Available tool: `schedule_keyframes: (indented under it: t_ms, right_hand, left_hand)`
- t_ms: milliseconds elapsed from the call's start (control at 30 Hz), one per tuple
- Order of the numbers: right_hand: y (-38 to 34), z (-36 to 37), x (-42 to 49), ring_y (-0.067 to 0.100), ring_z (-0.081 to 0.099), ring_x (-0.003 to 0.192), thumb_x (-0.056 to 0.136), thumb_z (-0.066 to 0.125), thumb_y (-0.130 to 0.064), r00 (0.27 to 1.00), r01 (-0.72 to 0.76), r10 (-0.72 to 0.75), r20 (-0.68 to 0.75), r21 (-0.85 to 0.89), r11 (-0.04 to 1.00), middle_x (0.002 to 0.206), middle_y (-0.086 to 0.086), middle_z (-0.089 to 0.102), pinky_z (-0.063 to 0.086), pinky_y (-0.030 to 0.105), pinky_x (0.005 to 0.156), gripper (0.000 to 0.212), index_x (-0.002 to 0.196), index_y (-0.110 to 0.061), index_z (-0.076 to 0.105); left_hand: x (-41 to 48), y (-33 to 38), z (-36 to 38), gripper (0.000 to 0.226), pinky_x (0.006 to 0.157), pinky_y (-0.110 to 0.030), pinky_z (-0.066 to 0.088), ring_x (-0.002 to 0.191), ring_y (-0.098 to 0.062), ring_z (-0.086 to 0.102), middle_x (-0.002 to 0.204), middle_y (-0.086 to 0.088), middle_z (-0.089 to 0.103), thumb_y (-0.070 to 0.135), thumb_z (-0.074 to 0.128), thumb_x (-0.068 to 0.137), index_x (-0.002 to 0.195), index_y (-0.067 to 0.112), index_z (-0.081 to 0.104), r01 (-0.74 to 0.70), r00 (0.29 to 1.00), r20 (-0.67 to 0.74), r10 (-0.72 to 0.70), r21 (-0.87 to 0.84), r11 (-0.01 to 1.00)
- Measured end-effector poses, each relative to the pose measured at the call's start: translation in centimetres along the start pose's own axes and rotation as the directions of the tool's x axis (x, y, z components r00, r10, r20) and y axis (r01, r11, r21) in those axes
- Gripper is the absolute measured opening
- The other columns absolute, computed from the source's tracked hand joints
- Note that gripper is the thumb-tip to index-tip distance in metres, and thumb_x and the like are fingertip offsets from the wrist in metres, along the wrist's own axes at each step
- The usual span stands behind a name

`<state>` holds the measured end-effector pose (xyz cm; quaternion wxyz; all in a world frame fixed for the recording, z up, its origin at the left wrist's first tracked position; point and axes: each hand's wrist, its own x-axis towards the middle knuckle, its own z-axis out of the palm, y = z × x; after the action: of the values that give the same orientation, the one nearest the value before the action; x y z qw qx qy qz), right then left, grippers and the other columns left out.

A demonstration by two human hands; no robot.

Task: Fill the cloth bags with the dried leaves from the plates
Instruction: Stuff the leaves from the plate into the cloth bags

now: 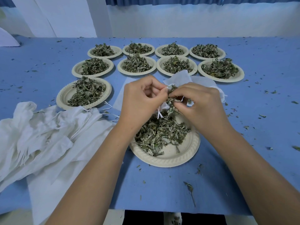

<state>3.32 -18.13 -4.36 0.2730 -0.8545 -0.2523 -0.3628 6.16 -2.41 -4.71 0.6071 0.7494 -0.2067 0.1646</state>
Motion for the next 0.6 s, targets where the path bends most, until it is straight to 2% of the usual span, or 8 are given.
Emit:
schedule_keyframes:
  t_ms: [67,167,267,333,400,467,600]
  right_hand:
    - [0.02,0.03,0.0,0.023,0.064,0.066,0.071,0.073,0.01,1.0,0.013,-0.015,0.025,0.046,0.999,0.08,0.011,0.07,0.051,0.03,0.065,0.018,0.087,0.0,0.074]
    - [0.05,-0.35,0.06,0.018,0.064,0.078,0.079,0.072,0.005,0.996,-0.04,0.02,0.084,0.241,0.97,0.098,0.012,0.064,0.053,0.023,0.075,0.022,0.1,0.001,0.069]
    - [0.14,-0.63,0.26,0.019,0.061,0.084,0.081,0.072,-0.002,0.992,-0.114,0.087,0.088,0.367,0.923,0.103,0.013,0.054,0.054,0.028,0.075,0.024,0.102,0.001,0.06]
    - [0.23,-0.55,0.37,0.021,0.061,0.083,0.078,0.075,-0.002,0.985,-0.171,0.145,0.093,0.416,0.893,0.108,0.014,0.05,0.053,0.03,0.072,0.033,0.106,0.0,0.057]
    - [0.25,-0.32,0.34,0.022,0.061,0.082,0.076,0.076,0.002,0.977,-0.211,0.178,0.117,0.423,0.881,0.114,0.011,0.048,0.054,0.03,0.071,0.045,0.116,-0.001,0.056]
    - [0.13,-0.07,0.21,0.022,0.06,0.081,0.077,0.075,0.004,0.978,-0.205,0.166,0.129,0.393,0.896,0.115,0.01,0.05,0.055,0.029,0.071,0.046,0.12,-0.002,0.058]
    - [-0.31,0.22,0.0,0.019,0.062,0.077,0.078,0.071,0.009,0.993,-0.107,0.114,-0.002,0.343,0.933,0.095,0.015,0.061,0.054,0.026,0.071,0.022,0.099,0.002,0.069]
  left_hand:
    - [0.02,0.08,0.03,0.017,0.056,-0.022,0.049,0.052,-0.007,0.056,0.058,0.001,0.064,0.004,0.07,0.084,0.074,0.017,0.067,0.001,1.0,-0.004,-0.001,-0.003,1.0]
    - [0.29,0.11,-0.33,0.018,0.051,-0.017,0.045,0.046,-0.005,0.054,0.053,0.007,0.061,0.005,0.07,0.085,0.072,0.017,0.066,0.023,0.998,-0.06,-0.024,-0.027,0.999]
    - [0.38,0.14,-0.55,0.02,0.049,-0.02,0.045,0.045,-0.009,0.055,0.053,0.005,0.061,0.005,0.07,0.085,0.071,0.018,0.065,0.049,0.995,-0.089,-0.052,-0.038,0.998]
    - [0.26,0.23,-0.49,0.019,0.048,-0.021,0.046,0.046,-0.01,0.056,0.054,0.004,0.062,0.006,0.071,0.085,0.071,0.017,0.066,0.047,0.997,-0.067,-0.049,-0.032,0.998]
    - [0.15,0.31,-0.38,0.019,0.047,-0.022,0.046,0.047,-0.009,0.055,0.055,0.005,0.062,0.007,0.07,0.085,0.072,0.018,0.066,0.037,0.999,-0.03,-0.038,-0.023,0.999]
    - [0.07,0.34,-0.34,0.019,0.047,-0.023,0.045,0.048,-0.009,0.054,0.055,0.006,0.061,0.006,0.07,0.085,0.072,0.019,0.066,0.034,0.999,0.001,-0.034,-0.019,0.999]
    - [-0.01,0.42,-0.35,0.017,0.041,-0.017,0.042,0.043,-0.006,0.053,0.052,0.005,0.061,0.005,0.069,0.086,0.073,0.016,0.067,0.051,0.999,0.015,-0.051,-0.059,0.997]
